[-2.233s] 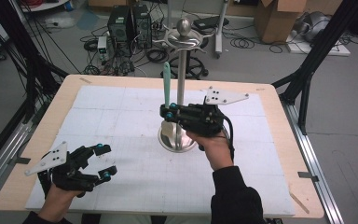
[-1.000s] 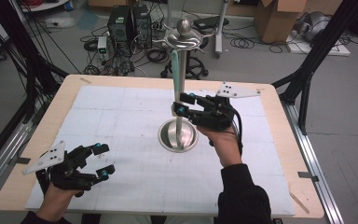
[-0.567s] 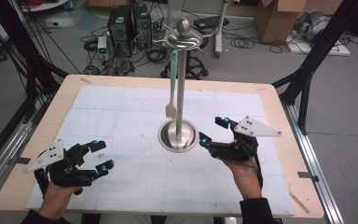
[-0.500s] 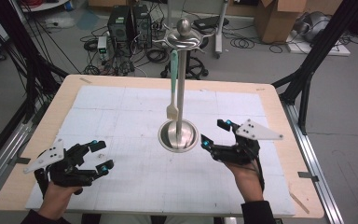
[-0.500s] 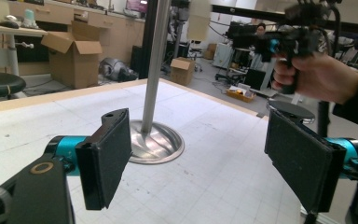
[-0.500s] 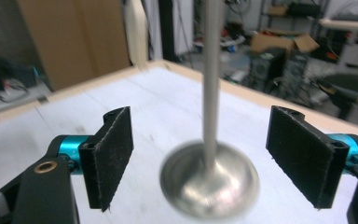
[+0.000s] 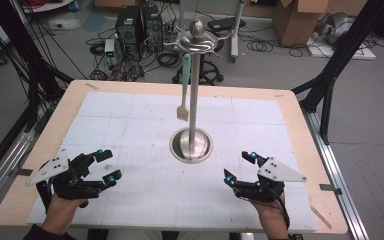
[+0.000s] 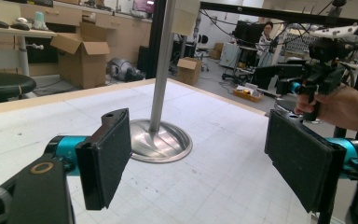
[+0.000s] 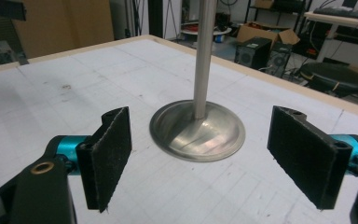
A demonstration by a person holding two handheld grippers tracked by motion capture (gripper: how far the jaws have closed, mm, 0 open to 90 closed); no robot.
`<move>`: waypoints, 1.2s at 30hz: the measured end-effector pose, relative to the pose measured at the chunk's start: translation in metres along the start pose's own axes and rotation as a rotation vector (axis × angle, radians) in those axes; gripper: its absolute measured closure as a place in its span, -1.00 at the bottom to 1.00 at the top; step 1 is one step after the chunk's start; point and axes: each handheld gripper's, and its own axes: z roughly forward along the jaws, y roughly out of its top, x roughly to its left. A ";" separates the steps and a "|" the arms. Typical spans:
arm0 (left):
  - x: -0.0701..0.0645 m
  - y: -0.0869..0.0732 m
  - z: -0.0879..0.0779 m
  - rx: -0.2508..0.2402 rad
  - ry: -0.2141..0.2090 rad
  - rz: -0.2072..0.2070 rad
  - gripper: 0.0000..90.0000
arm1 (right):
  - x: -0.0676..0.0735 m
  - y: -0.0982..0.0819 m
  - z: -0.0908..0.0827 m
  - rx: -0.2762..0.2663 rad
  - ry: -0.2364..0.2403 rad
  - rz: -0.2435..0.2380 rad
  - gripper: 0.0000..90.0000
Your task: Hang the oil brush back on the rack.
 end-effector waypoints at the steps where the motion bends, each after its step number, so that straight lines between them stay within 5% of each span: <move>1: 0.000 0.000 0.000 -0.001 0.001 0.000 -0.48 | 0.000 -0.002 0.000 -0.001 -0.001 0.005 -0.55; 16: 0.002 0.000 -0.002 -0.006 0.024 0.003 -0.48 | -0.011 -0.018 -0.010 0.009 -0.038 0.034 -0.55; 36: 0.004 -0.001 -0.004 -0.008 0.031 -0.003 -0.48 | -0.007 -0.017 -0.009 0.004 -0.039 0.021 -0.55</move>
